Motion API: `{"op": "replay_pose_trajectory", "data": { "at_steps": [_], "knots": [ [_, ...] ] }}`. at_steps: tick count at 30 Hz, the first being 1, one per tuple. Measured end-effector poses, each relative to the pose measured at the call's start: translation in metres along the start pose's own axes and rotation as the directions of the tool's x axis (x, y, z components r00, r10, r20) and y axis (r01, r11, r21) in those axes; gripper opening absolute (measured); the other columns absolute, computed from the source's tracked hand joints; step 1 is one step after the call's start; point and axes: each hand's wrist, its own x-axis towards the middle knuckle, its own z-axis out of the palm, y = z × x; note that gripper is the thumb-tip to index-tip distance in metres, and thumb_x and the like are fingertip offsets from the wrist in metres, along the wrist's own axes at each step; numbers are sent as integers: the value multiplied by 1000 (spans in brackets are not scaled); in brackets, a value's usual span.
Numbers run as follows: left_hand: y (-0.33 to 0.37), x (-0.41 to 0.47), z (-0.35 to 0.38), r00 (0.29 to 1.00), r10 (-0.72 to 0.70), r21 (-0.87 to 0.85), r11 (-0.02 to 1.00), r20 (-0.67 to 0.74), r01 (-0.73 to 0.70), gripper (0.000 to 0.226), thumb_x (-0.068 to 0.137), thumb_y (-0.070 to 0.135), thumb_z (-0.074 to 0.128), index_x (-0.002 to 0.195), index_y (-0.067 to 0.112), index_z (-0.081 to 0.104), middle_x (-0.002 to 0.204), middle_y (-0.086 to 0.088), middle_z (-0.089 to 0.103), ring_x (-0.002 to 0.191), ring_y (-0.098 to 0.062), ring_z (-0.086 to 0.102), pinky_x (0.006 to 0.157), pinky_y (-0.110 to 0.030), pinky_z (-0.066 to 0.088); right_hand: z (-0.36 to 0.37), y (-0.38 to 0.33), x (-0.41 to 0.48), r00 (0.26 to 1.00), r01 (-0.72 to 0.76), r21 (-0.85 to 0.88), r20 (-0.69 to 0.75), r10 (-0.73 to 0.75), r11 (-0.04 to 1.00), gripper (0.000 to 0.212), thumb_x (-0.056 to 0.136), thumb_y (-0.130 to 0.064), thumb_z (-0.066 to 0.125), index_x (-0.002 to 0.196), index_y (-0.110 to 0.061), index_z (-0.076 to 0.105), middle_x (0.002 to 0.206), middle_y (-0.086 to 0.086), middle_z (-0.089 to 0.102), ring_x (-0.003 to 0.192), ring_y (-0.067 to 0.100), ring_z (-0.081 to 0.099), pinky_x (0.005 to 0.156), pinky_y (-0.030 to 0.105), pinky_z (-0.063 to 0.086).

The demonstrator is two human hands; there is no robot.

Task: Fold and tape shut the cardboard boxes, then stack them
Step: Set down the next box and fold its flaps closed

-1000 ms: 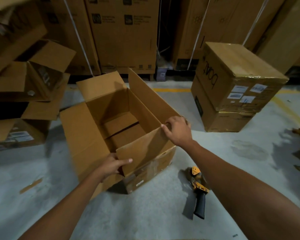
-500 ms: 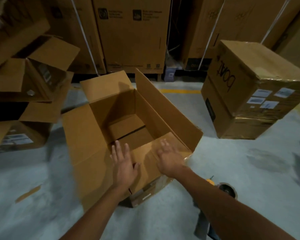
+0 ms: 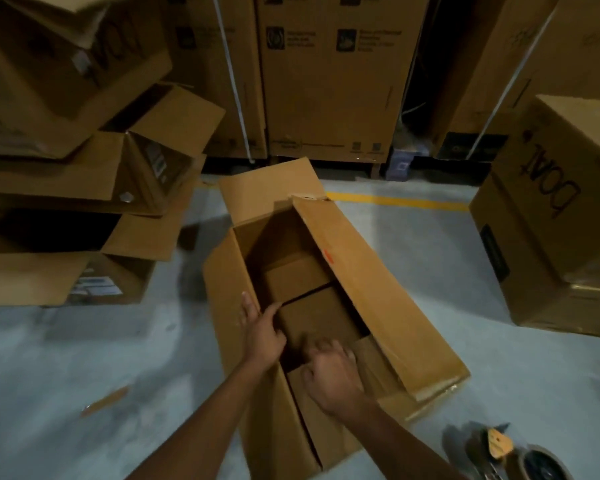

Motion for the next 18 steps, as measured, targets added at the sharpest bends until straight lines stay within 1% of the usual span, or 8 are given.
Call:
{"op": "replay_pose_trajectory", "data": {
  "at_steps": [2,4,6,8,11,13,16,18],
  "knots": [
    [1,-12,7,1000,15,-86,996,0,-15,63,92,1,56,148,26,43,161,-9,-29,151,-32,-19,124,-43,11,-3,-2,-1,998,-46,18,41,45,999,37,100,-32,43,133,-21,54,143,3,47,134,27,38,109,48,34],
    [3,-29,16,1000,7,-63,998,28,-5,64,92,2,58,149,25,40,160,-7,-32,150,-31,-22,123,-39,15,-7,-2,-3,996,-75,37,60,73,996,35,99,-30,44,130,-19,55,135,5,52,131,28,41,105,47,41],
    [9,-51,26,999,-14,45,999,42,12,64,92,11,61,150,23,34,159,-11,-34,150,-36,-20,123,-43,19,-10,-2,-5,995,-88,56,59,85,995,35,99,-27,44,130,-17,55,134,6,53,129,28,42,101,45,45],
    [19,-76,33,998,-50,191,981,39,42,64,93,23,60,149,21,29,159,-19,-30,149,-42,-13,122,-49,19,-10,-2,-9,996,-84,81,49,80,993,39,99,-23,43,137,-15,51,138,8,52,131,28,40,101,43,46],
    [27,-109,41,997,-75,285,956,24,65,70,93,29,60,151,18,21,160,-22,-19,149,-43,-3,121,-51,17,-7,2,-19,996,-77,80,41,74,994,45,97,-15,42,141,-13,48,142,9,50,133,27,38,101,42,46],
    [25,-123,44,999,-53,297,953,-10,53,76,93,33,58,153,16,15,161,-19,-4,148,-40,6,119,-50,23,-7,3,-28,997,-68,69,30,66,995,48,96,-15,45,143,-11,46,144,9,49,134,27,38,103,40,46],
    [21,-118,37,989,8,267,963,-150,32,74,94,39,53,153,15,15,149,-11,24,135,-31,27,108,-45,36,-10,-3,-35,999,-44,96,-4,45,994,45,98,-18,47,142,-9,47,151,11,43,137,28,36,107,38,43],
    [17,-99,27,982,29,217,976,-188,13,69,95,35,51,152,13,18,144,-10,31,130,-29,32,107,-43,36,-13,-8,-34,998,-34,108,-46,40,994,39,99,-15,43,137,-8,51,153,12,41,139,28,34,108,38,42]
  ]
}}
